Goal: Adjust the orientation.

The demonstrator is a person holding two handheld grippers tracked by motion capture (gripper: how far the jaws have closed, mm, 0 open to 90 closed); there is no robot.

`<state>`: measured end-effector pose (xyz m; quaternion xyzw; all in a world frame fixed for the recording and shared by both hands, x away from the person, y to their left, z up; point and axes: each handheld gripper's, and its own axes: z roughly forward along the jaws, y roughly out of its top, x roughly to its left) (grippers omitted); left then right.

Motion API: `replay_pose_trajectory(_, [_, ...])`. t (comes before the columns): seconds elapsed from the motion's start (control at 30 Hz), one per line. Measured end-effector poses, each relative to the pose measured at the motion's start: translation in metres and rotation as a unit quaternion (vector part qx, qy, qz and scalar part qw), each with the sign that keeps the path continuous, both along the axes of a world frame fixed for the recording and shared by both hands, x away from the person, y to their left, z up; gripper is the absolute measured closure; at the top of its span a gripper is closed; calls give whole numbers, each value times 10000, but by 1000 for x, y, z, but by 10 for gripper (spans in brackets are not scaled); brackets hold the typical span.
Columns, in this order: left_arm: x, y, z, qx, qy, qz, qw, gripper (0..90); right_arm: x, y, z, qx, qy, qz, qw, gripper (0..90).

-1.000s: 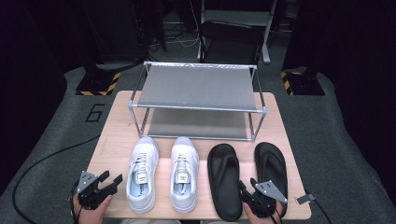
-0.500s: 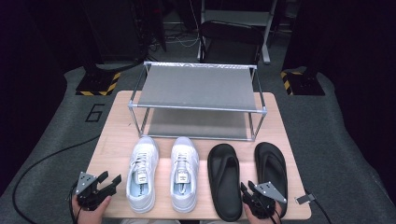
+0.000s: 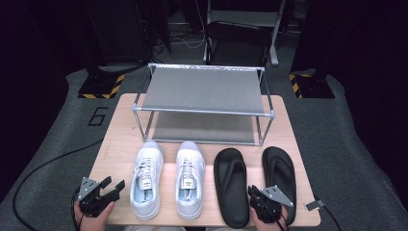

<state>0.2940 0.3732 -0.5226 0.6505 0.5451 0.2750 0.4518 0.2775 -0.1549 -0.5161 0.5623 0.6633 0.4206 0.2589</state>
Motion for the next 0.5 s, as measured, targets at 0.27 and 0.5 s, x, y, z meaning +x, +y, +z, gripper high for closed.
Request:
replay_pose_trajectory(0.27, [-1,1,1,-1,84,-30,10000,380,-4,-6,0,167,-12,58,9998,707])
replay_pose_trajectory(0.5, [-1,1,1,-5,98,-9,10000,380,-8,-5,2,238,-36,136,9996,685])
